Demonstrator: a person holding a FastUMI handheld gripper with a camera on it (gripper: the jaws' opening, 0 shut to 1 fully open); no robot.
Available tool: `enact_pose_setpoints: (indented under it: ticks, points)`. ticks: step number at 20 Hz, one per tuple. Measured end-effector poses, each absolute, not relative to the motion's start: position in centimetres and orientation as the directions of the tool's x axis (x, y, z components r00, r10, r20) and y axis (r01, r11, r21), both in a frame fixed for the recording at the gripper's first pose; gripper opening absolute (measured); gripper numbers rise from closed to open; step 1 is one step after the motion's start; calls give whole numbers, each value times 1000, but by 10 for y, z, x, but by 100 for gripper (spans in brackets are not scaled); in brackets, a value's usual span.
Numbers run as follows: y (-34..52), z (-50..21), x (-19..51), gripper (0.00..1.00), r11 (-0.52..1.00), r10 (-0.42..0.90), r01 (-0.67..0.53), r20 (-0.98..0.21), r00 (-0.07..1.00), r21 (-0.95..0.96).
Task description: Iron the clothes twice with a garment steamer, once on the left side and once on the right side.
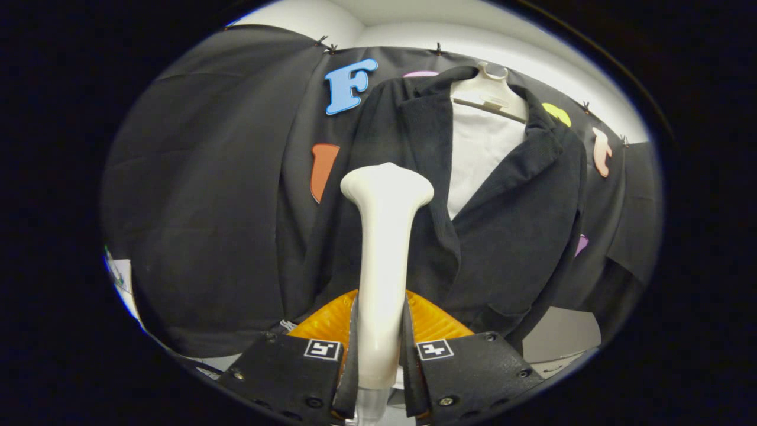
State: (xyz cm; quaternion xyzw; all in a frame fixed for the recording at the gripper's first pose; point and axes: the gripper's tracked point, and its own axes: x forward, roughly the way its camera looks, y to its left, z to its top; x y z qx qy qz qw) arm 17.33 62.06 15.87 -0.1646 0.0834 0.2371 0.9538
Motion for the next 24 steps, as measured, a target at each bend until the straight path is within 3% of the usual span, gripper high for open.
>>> enact_pose_setpoints:
  ticks: [24]
  points:
    - [592,38,169,34,805,381,-528,-446,810,-272]
